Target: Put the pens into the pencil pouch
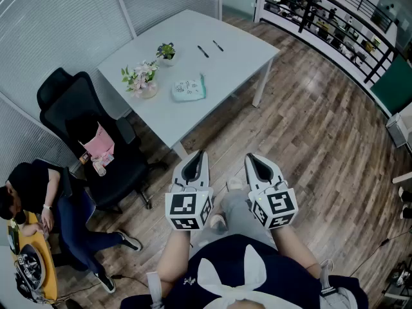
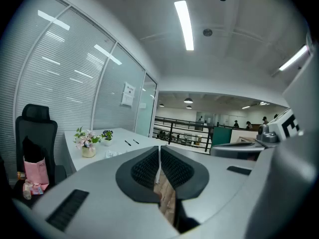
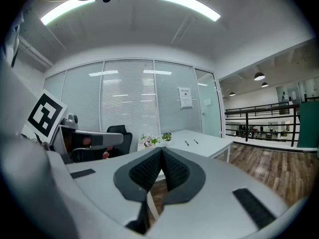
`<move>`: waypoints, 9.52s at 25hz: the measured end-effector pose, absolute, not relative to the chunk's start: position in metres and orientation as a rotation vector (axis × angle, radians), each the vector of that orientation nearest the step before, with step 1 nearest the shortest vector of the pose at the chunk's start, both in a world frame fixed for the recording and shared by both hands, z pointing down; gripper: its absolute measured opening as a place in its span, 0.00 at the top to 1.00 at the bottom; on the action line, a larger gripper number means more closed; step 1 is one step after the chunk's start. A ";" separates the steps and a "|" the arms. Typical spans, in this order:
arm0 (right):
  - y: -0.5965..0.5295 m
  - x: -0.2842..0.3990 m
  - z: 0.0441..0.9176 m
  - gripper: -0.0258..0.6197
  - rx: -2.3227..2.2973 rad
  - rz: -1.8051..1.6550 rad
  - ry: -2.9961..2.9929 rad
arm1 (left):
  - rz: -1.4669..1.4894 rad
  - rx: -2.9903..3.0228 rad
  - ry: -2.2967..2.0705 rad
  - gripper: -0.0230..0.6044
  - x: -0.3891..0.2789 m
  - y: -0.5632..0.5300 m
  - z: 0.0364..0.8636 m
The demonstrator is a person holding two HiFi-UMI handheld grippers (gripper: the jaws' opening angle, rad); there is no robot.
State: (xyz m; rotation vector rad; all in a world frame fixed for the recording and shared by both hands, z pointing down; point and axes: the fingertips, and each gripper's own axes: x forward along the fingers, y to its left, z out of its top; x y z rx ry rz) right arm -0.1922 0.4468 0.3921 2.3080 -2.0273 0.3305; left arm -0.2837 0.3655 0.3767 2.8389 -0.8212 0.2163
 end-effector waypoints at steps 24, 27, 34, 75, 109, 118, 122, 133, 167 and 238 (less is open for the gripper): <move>0.330 -0.085 0.405 0.81 2.195 0.346 -2.144 | 0.294 2.781 -0.892 0.78 -0.195 0.256 0.385; 0.307 -0.066 0.407 0.78 2.181 0.354 -2.155 | 0.306 2.785 -0.906 0.72 -0.178 0.231 0.384; 0.267 -0.024 0.412 0.76 2.127 0.384 -2.182 | 0.312 2.744 -0.981 0.62 -0.146 0.187 0.390; 0.067 0.084 0.483 0.76 1.870 0.606 -2.154 | 1.164 2.282 -1.047 0.63 -0.029 -0.019 0.654; -0.039 0.074 0.495 0.76 1.750 0.561 -2.222 | 0.326 2.100 -0.781 0.87 -0.061 -0.086 0.529; -0.075 0.057 0.496 0.76 1.671 0.575 -2.276 | 0.255 2.018 -0.805 0.88 -0.079 -0.109 0.536; -0.086 0.044 0.497 0.76 1.625 0.585 -2.313 | 0.237 2.019 -0.791 0.88 -0.073 -0.110 0.534; -0.125 0.071 0.515 0.75 1.635 0.567 -2.243 | 0.198 1.985 -0.842 0.88 -0.073 -0.118 0.530; -0.226 0.154 0.682 0.75 1.638 0.811 -1.820 | 0.164 1.930 -1.009 0.88 -0.092 -0.153 0.514; -0.147 0.129 0.494 0.89 1.743 0.672 -2.176 | 0.121 1.943 -0.967 0.88 -0.102 -0.129 0.521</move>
